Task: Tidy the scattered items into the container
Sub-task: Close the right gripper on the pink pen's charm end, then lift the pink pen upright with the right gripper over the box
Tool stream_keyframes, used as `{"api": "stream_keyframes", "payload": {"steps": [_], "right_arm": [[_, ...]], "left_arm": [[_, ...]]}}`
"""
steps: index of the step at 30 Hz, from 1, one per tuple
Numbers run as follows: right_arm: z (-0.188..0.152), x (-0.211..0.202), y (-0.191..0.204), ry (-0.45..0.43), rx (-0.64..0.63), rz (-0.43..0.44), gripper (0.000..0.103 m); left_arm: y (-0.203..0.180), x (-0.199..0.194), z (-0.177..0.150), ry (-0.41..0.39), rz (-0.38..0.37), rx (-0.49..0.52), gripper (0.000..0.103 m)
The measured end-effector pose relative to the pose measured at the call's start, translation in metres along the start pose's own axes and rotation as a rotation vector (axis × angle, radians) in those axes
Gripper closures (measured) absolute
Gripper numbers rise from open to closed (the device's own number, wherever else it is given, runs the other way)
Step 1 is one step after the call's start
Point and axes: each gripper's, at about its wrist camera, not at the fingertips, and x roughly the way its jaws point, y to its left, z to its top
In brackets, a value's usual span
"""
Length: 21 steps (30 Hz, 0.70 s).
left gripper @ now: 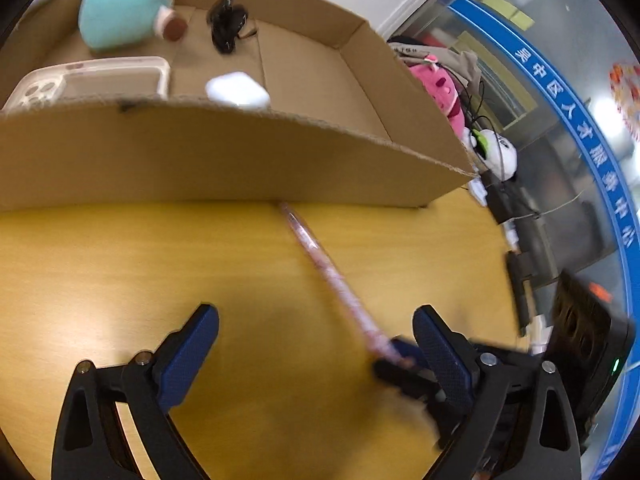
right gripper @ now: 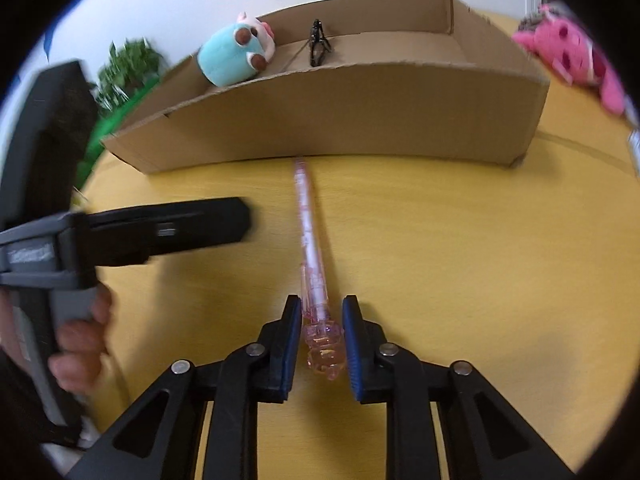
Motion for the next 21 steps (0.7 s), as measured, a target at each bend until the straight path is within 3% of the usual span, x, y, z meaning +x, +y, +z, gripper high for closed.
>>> {"api": "stream_keyframes", "payload": {"steps": [5,7,9,15,21], "right_arm": [[-0.005,0.000,0.003,0.009,0.015,0.061,0.085],[-0.007,0.000,0.007,0.016,0.006,0.086,0.085],[-0.010,0.002,0.012,0.022,0.005,0.125,0.086],[-0.014,0.003,0.015,0.023,0.015,0.173,0.085],[-0.015,0.000,0.018,0.013,0.020,0.182,0.086]], "left_arm": [[-0.010,0.011,0.004,0.037,-0.033,-0.011,0.036],[-0.010,0.015,0.004,0.060,-0.028,-0.033,0.067],[-0.007,0.020,0.003,0.090,-0.033,-0.055,0.088],[-0.012,0.015,-0.002,0.090,0.006,-0.038,0.091],[-0.027,-0.005,0.004,0.072,-0.004,-0.001,0.093]]}}
